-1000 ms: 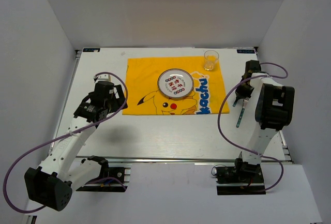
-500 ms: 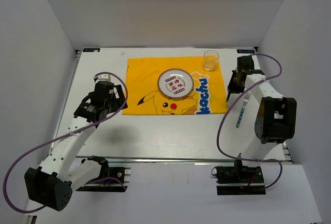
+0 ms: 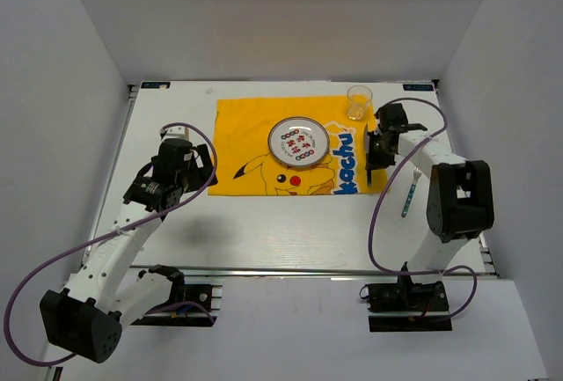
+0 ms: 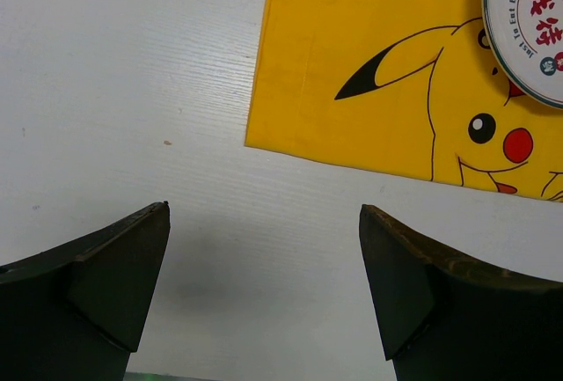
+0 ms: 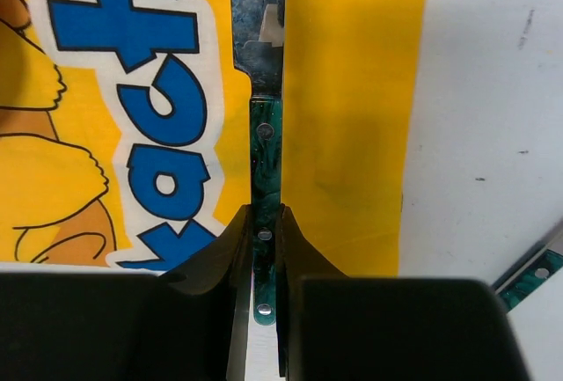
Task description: Set the dinner table for one person
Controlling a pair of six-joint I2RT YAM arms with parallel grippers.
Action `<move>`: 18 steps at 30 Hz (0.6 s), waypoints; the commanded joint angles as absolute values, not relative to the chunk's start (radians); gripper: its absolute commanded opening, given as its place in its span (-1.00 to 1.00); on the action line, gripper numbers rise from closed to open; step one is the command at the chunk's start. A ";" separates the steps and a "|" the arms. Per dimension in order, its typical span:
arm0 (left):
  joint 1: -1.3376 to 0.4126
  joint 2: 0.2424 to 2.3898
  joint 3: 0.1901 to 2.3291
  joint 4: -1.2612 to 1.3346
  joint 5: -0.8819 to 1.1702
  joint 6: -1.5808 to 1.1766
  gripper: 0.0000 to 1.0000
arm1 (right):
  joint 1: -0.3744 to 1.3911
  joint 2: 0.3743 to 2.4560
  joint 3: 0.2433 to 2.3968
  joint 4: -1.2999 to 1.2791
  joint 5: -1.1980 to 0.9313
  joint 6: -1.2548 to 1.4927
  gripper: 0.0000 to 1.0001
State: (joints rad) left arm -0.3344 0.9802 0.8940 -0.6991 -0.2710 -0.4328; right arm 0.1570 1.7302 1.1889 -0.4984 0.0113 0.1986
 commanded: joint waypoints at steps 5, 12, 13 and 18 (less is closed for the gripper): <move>-0.337 0.968 0.890 -0.684 -0.253 -0.422 0.96 | 0.175 1.798 1.224 -0.482 -0.005 0.157 -1.00; -0.337 0.966 0.891 -0.683 -0.252 -0.420 0.96 | 0.181 1.827 1.256 -0.469 0.032 0.156 -1.00; -0.337 0.968 0.890 -0.683 -0.252 -0.420 0.96 | 0.179 1.838 1.262 -0.475 0.032 0.158 -1.00; -0.337 0.968 0.890 -0.681 -0.252 -0.420 0.96 | 0.179 1.859 1.287 -0.480 0.038 0.156 -1.00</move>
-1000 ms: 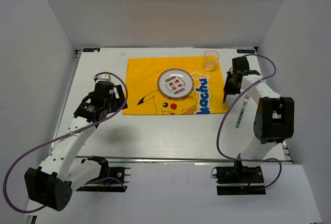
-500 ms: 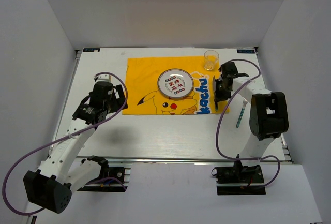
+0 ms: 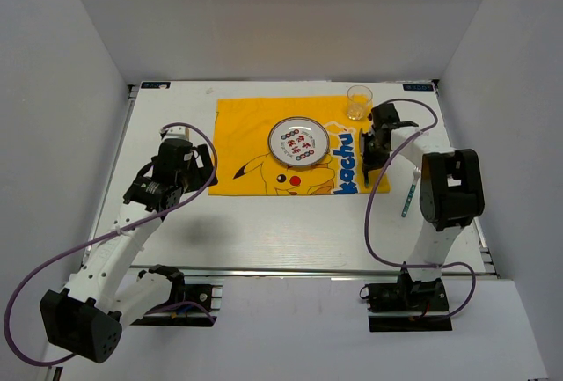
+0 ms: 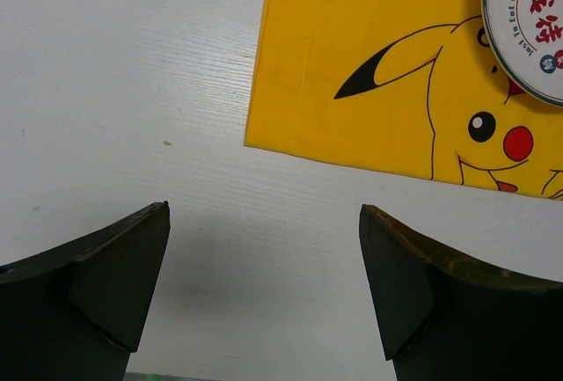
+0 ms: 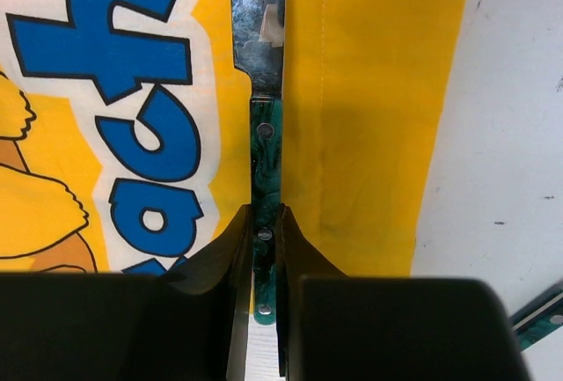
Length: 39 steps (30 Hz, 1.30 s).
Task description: Set the dinner table for one person
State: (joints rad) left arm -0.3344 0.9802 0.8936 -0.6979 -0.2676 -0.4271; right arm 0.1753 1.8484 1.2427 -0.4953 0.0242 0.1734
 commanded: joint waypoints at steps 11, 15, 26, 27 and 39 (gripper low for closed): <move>-0.337 0.969 0.888 -0.683 -0.253 -0.419 0.96 | 0.179 1.856 1.316 -0.505 0.040 0.184 0.00; -0.337 0.969 0.890 -0.683 -0.250 -0.420 0.96 | 0.178 1.801 1.316 -0.514 0.038 0.196 0.30; -0.337 0.942 0.890 -0.692 -0.268 -0.423 0.96 | 0.130 1.467 1.076 -0.554 0.230 0.454 0.79; -0.337 0.940 0.890 -0.695 -0.270 -0.423 0.96 | 0.121 1.442 1.022 -0.554 0.242 0.463 0.78; -0.337 0.928 0.893 -0.700 -0.268 -0.426 0.96 | -0.057 1.336 0.853 -0.577 0.358 0.439 0.79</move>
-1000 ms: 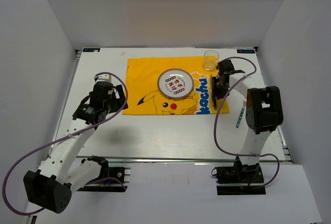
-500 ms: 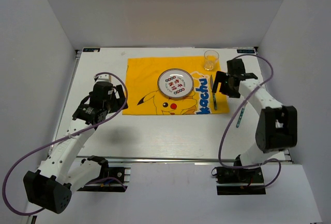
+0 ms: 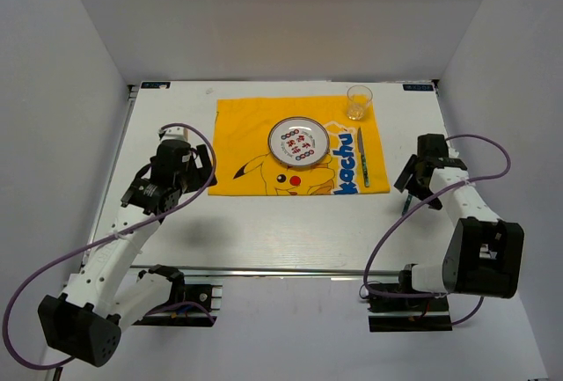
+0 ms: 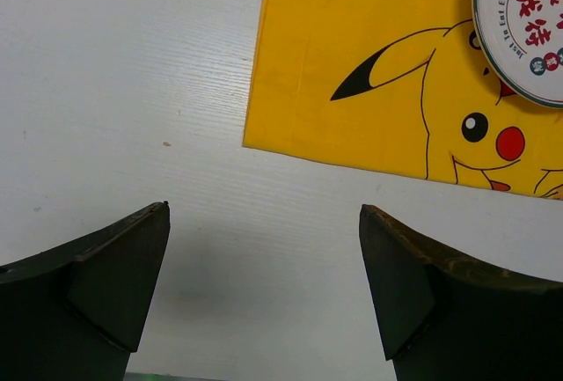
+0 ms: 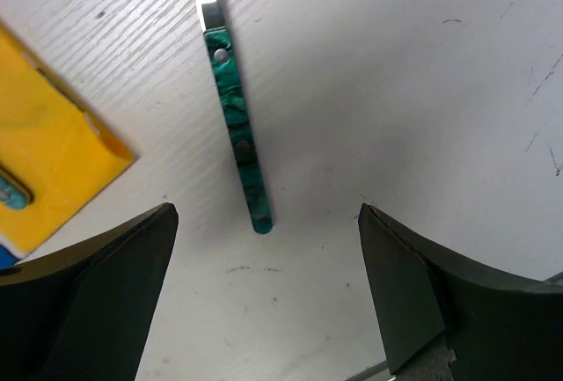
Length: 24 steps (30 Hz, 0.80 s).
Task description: Set the dinner table for one person
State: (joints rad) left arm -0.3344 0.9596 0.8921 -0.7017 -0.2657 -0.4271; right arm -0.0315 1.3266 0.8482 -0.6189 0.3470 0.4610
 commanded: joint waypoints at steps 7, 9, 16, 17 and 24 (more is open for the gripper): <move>-0.347 0.919 0.894 -0.701 -0.273 -0.425 0.96 | -0.097 1.526 0.907 -0.514 0.272 0.436 0.64; -0.347 0.916 0.891 -0.699 -0.275 -0.423 0.96 | -0.097 1.595 0.923 -0.494 0.265 0.431 0.47; -0.347 0.925 0.894 -0.701 -0.278 -0.423 0.96 | -0.101 1.629 0.916 -0.465 0.270 0.443 -1.00; -0.347 0.925 0.893 -0.700 -0.278 -0.423 0.96 | -0.103 1.617 0.907 -0.462 0.267 0.443 -1.00; -0.347 0.940 0.896 -0.701 -0.276 -0.426 0.96 | -0.060 1.396 0.928 -0.512 0.270 0.479 -1.00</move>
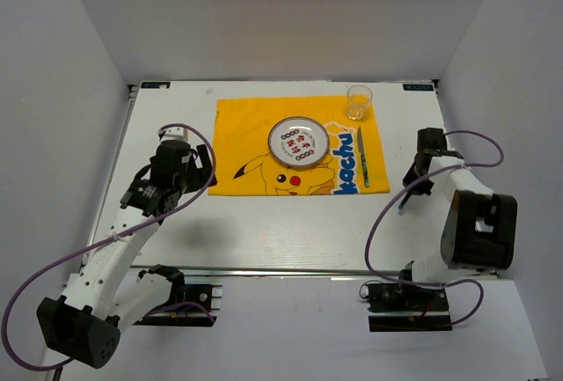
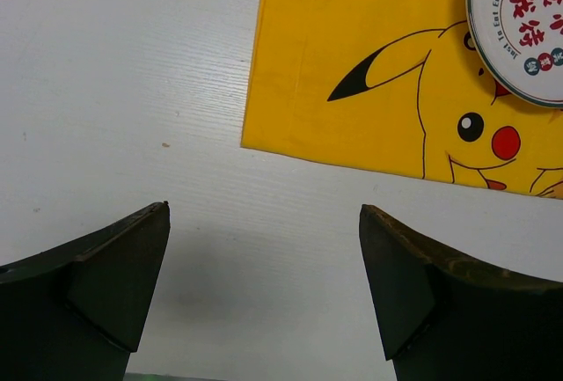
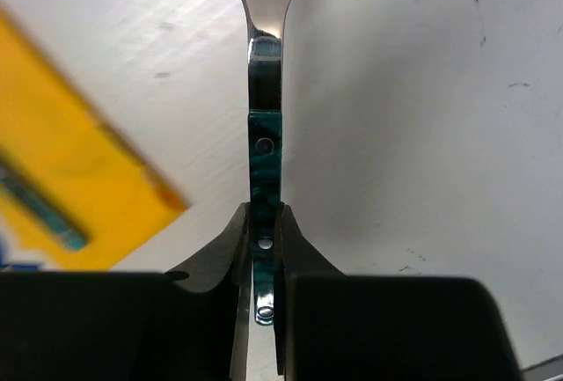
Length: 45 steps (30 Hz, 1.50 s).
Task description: Set the dinner table for one person
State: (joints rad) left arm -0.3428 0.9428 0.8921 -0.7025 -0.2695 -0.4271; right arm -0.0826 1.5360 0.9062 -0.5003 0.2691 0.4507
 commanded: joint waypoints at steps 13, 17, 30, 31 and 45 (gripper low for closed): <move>-0.337 0.940 0.902 -0.716 -0.357 -0.466 0.96 | 0.504 1.639 1.234 -0.397 0.106 0.687 -1.00; -0.337 0.972 0.908 -0.724 -0.364 -0.472 0.96 | 0.711 1.840 1.503 -0.387 0.114 0.768 -1.00; -0.337 0.992 0.904 -0.727 -0.377 -0.474 0.96 | 0.868 2.422 2.240 -0.574 0.106 0.884 -1.00; -0.337 0.992 0.905 -0.726 -0.379 -0.476 0.96 | 0.870 2.427 2.243 -0.575 0.109 0.882 -1.00; -0.337 0.989 0.904 -0.719 -0.359 -0.469 0.96 | 0.857 2.516 2.276 -0.600 0.103 0.859 -1.00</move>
